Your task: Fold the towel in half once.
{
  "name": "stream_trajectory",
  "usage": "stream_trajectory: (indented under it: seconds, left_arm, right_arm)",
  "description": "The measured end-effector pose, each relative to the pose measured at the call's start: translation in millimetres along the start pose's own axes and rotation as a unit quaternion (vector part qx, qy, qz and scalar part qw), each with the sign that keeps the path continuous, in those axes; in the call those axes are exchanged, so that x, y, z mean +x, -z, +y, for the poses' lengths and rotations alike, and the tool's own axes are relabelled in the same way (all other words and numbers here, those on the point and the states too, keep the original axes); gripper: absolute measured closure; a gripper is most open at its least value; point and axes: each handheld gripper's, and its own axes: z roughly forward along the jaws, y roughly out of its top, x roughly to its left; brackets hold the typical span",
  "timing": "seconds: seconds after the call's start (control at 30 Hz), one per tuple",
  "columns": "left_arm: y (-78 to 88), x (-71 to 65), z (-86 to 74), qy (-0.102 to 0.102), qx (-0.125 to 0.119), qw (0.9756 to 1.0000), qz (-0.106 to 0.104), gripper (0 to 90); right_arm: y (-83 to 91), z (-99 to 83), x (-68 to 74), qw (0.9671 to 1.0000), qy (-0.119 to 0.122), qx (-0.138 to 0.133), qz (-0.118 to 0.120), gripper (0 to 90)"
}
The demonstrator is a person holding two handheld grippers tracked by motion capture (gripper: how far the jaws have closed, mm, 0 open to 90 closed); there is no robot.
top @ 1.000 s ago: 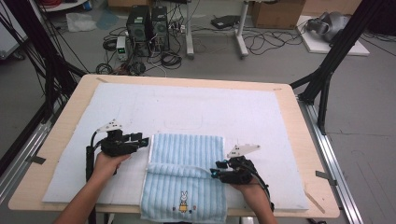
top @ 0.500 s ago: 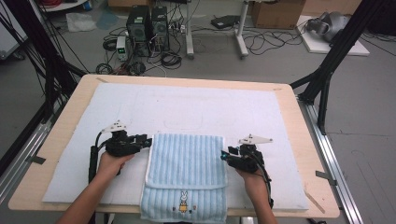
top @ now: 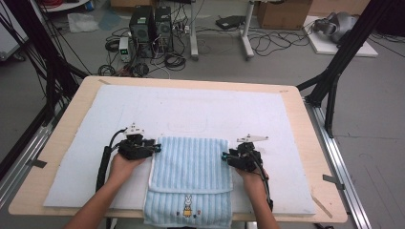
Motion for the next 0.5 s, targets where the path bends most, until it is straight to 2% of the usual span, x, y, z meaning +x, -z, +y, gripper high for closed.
stream_trajectory:
  seconds: [0.03, 0.07, 0.2, 0.23, 0.27, 0.3, 0.33, 0.37, 0.43, 0.5]
  left_arm:
    - [-0.1, -0.4, -1.0, 0.002, -0.005, 1.0, 0.001, 50.1]
    - [0.1, -0.7, -1.6, -0.002, -0.005, 1.0, 0.003, 50.5]
    - [-1.5, -6.0, -1.5, -0.024, 0.0, 0.9995, 0.019, 55.7]
    - [-1.5, -6.7, -1.4, -0.031, 0.001, 0.9994, 0.016, 61.4]
    - [-1.8, -7.3, -1.6, -0.038, 0.002, 0.9993, -0.006, 70.2]
    - [-2.2, -10.4, -1.5, -0.044, 0.004, 0.999, -0.005, 84.2]
    - [-2.3, -12.0, -1.1, -0.05, 0.007, 0.9987, -0.001, 85.3]
    - [-3.0, -11.8, -1.0, -0.04, 0.004, 0.9992, -0.003, 86.0]
    - [-3.8, -4.6, 0.5, -0.011, 0.005, 0.9997, -0.022, 86.6]
    - [-6.3, 0.9, 5.0, -0.002, 0.005, 0.9996, -0.027, 86.6]
  right_arm:
    - [-0.6, 0.4, 3.6, 0.9998, 0.015, 0.003, -0.011, 60.3]
    - [-0.8, 0.6, 4.9, 0.9997, 0.018, 0.005, -0.016, 60.7]
    - [-0.7, 0.8, 5.5, 0.9995, 0.018, 0.007, -0.024, 68.2]
    - [-0.5, 0.8, 5.8, 0.9995, 0.019, 0.008, -0.025, 72.9]
    - [-0.2, 0.8, 5.9, 0.9995, 0.02, 0.009, -0.021, 79.6]
    - [-0.6, 0.7, 7.1, 0.9996, 0.023, 0.01, -0.012, 83.5]
    - [-0.9, 0.9, 9.5, 0.9993, 0.031, 0.011, -0.017, 84.4]
    - [-1.1, 1.1, 10.8, 0.9991, 0.036, 0.011, -0.018, 84.9]
    - [-1.1, 1.4, 6.8, 0.9996, 0.026, 0.011, -0.004, 85.5]
    - [-2.4, 3.5, 2.5, 0.9995, 0.032, 0.007, 0.0, 85.9]
